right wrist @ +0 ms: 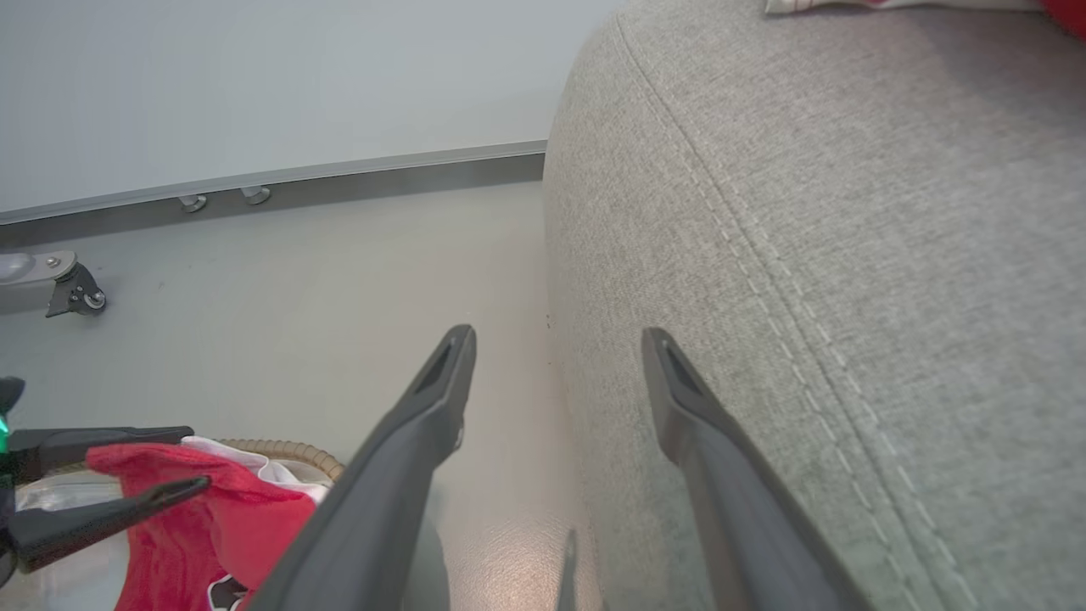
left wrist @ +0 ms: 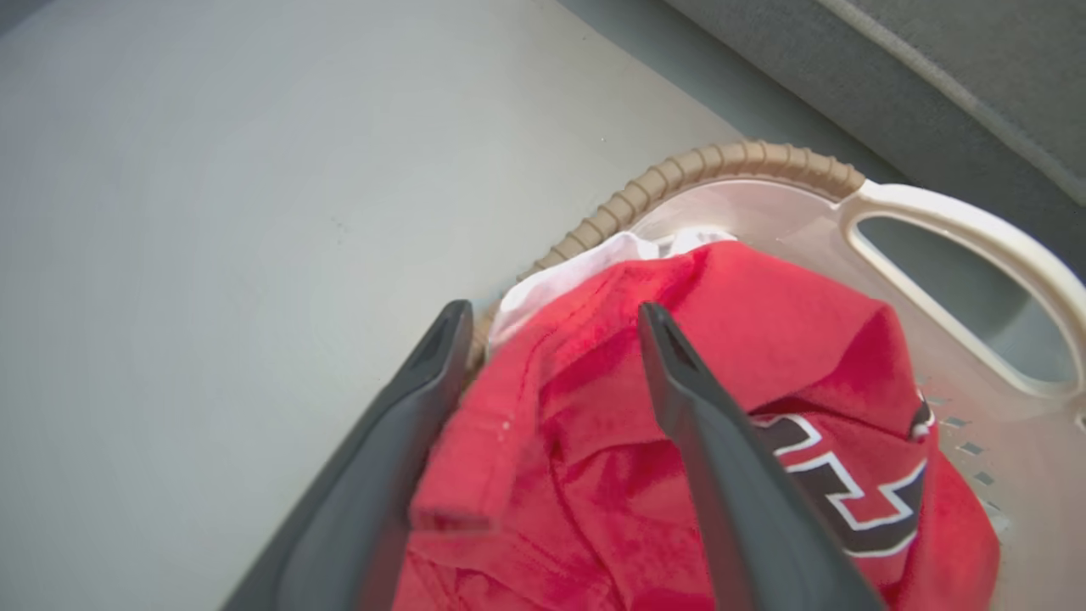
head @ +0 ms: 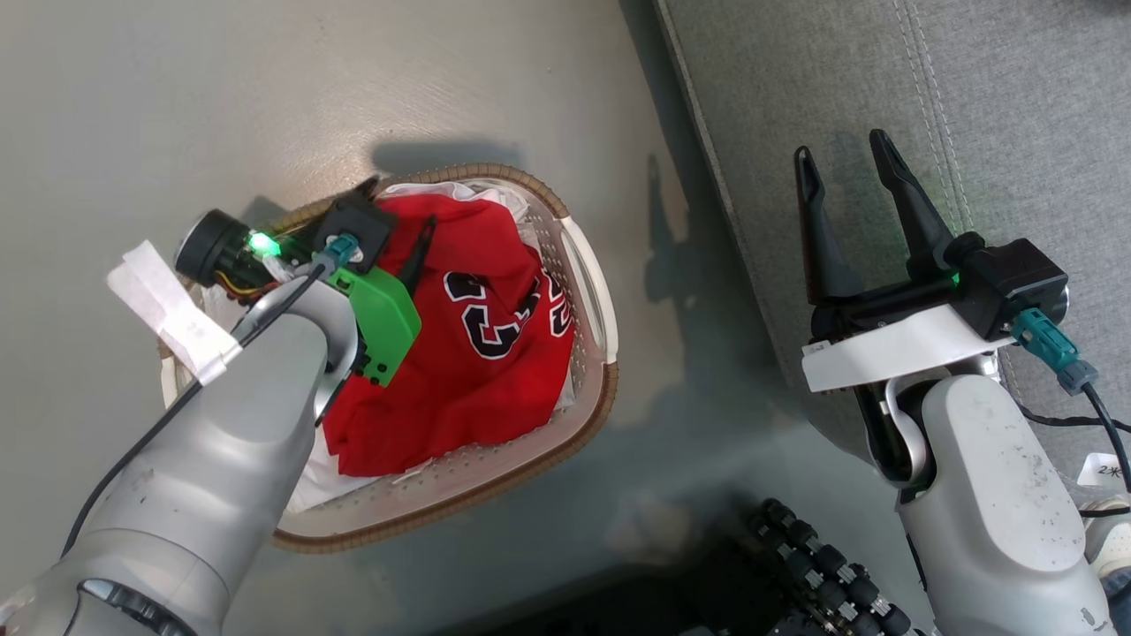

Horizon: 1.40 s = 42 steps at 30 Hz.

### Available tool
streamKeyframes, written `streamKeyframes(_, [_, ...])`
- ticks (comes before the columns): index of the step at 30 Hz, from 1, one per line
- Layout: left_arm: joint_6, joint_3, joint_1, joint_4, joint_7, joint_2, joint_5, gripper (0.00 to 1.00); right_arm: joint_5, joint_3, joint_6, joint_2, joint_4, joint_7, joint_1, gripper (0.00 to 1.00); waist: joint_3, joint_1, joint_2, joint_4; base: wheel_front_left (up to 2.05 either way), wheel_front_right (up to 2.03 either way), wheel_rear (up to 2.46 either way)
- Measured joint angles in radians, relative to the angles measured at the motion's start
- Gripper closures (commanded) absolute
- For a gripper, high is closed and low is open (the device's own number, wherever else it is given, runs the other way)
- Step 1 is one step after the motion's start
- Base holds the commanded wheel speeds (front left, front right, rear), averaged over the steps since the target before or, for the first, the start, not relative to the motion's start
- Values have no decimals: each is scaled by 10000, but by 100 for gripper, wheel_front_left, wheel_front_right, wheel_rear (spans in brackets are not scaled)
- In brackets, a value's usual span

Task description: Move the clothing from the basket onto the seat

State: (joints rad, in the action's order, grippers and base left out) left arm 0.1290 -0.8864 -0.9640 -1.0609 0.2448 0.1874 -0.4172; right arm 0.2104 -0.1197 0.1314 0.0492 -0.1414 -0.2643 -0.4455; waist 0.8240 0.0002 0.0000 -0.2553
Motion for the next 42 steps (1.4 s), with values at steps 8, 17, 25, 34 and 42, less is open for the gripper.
streamKeyframes(8, [0,-326,9,-357,44,117,-42,7,0,-38,0,0,-31,0,-2,0,17,-1,0,-25,0,0,0])
streamKeyframes(17, [0,-466,-160,-694,119,100,-42,18,36,-52,0,0,-50,0,-5,0,-14,-1,0,-105,0,0,0])
streamKeyframes(25, [-17,-514,-3,-412,161,161,-31,43,102,-40,0,0,-84,0,-4,0,-114,-1,0,-91,0,0,0])
streamKeyframes(34, [-56,-608,376,-105,174,337,44,100,109,-40,0,0,-132,0,-4,0,-255,-1,0,-56,0,0,0])
streamKeyframes(42, [-121,-533,738,802,174,510,75,100,77,71,0,0,-309,0,67,0,-615,-1,0,8,0,0,0])
